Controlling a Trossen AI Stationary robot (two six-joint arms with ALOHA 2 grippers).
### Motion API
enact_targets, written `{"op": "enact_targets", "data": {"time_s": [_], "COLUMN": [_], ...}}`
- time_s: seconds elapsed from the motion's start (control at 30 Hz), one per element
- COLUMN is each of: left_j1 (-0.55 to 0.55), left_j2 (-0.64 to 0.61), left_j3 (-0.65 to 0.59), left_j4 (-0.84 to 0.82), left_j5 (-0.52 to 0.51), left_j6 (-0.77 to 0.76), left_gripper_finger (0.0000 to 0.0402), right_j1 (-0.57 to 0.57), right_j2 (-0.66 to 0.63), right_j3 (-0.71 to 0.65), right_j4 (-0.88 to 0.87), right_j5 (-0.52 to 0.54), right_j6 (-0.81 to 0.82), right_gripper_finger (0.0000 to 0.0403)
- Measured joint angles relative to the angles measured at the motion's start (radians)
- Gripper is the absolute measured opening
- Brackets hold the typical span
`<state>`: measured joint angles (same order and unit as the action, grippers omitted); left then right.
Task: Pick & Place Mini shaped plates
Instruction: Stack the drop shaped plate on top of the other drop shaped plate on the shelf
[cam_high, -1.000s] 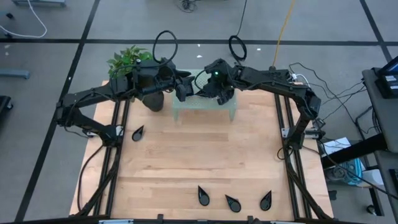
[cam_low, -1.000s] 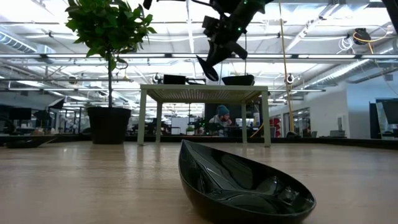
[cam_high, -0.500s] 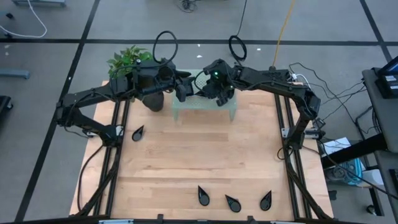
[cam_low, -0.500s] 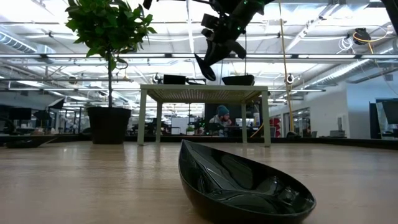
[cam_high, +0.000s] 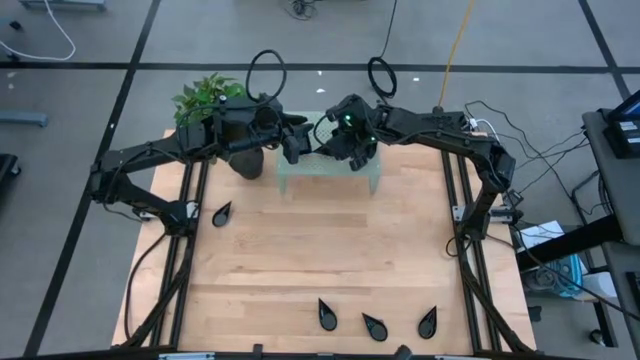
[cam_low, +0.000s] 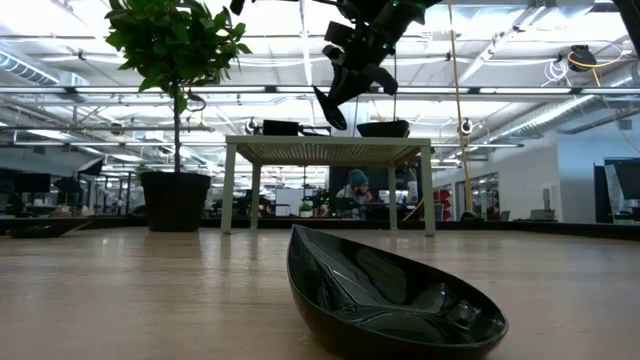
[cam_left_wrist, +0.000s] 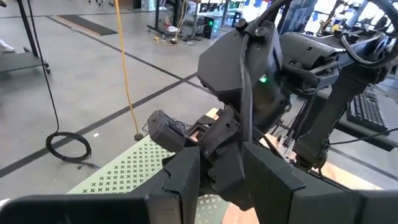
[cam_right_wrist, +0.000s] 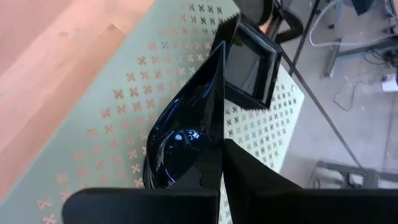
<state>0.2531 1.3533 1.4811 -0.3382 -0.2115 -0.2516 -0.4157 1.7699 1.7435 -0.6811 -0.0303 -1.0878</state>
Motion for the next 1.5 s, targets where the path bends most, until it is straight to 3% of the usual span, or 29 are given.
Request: {"op": "enact_targets", "data": {"time_s": [1.33,1.5], "left_j1": [0.0,0.0], "left_j2": [0.0,0.0], "left_j3": [0.0,0.0], "left_j4": [0.0,0.0], "left_j5": [0.0,0.0], "left_j6": [0.0,-0.001], "left_gripper_finger": [0.0124,0.0124], "right_j1": [-0.036,-0.037], "right_j2": [0.036,0.036], "right_j3": [-0.001,-0.001], "right_j4": [-0.003,-0.004], "right_j5": [-0.015,0.038], "right_j6": [-0.025,-0.027], "right_gripper_finger": [0.0,0.0]}}
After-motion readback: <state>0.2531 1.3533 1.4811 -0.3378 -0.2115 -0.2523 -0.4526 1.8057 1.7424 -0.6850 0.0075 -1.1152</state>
